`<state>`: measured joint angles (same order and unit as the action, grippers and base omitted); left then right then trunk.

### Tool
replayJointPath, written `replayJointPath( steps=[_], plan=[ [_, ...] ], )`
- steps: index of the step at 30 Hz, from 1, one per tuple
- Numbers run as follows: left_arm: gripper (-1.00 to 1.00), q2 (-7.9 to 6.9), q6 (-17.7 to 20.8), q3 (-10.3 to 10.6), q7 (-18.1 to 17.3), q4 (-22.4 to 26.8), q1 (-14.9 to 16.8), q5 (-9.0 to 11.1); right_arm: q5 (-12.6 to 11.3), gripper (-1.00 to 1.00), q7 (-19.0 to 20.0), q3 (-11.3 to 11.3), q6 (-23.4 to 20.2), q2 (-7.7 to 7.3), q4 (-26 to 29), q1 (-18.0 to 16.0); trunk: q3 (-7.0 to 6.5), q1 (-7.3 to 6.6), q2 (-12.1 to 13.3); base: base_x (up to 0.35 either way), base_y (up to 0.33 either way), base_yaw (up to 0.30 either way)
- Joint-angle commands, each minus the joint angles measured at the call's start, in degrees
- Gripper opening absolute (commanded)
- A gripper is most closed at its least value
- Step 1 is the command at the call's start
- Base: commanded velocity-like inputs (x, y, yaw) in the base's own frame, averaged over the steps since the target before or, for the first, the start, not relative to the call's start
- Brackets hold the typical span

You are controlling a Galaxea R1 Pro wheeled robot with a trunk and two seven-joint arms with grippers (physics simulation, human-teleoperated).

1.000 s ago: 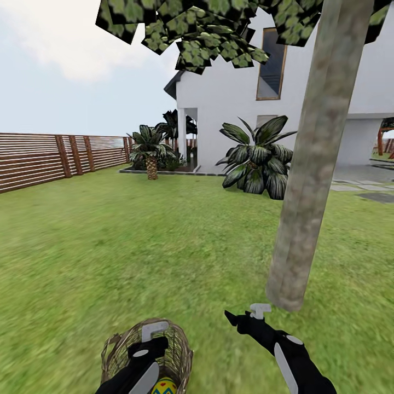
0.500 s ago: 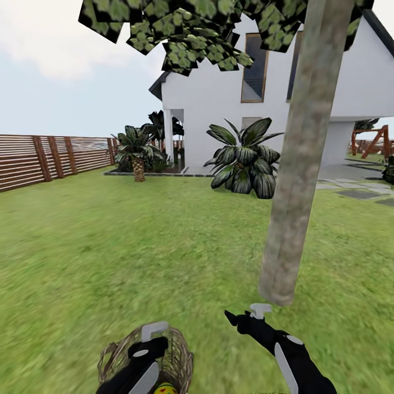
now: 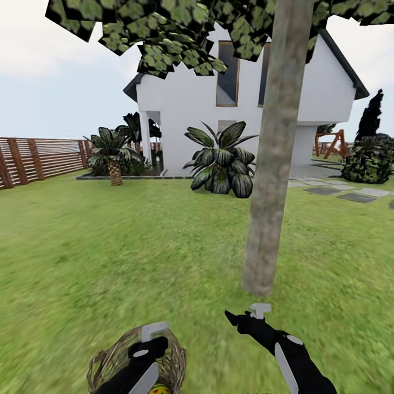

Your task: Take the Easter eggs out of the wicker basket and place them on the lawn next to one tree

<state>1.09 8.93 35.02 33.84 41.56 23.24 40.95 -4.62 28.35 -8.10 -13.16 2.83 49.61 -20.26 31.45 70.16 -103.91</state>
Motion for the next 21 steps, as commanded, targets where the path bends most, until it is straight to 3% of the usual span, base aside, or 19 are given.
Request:
replayJointPath(
  steps=[1,12,21],
  plan=[
    [1.00,-0.05,0.21,0.22,0.43,0.10,0.05,0.22,-0.48,1.00,0.30,-0.25,-0.55,0.07,0.04,-0.04,0.02,-0.01,-0.03,0.013,0.020,-0.235],
    [1.00,-0.11,0.21,0.14,0.45,0.10,0.13,0.31,-0.41,1.00,0.22,-0.25,-0.55,0.07,0.04,-0.04,-0.07,-0.01,-0.03,0.010,0.015,-0.052],
    [1.00,-0.12,0.21,0.05,0.46,0.10,0.14,0.36,-0.39,1.00,0.15,-0.25,-0.55,0.07,0.04,-0.04,-0.07,-0.01,-0.03,-0.138,0.198,-0.002]
  ],
)
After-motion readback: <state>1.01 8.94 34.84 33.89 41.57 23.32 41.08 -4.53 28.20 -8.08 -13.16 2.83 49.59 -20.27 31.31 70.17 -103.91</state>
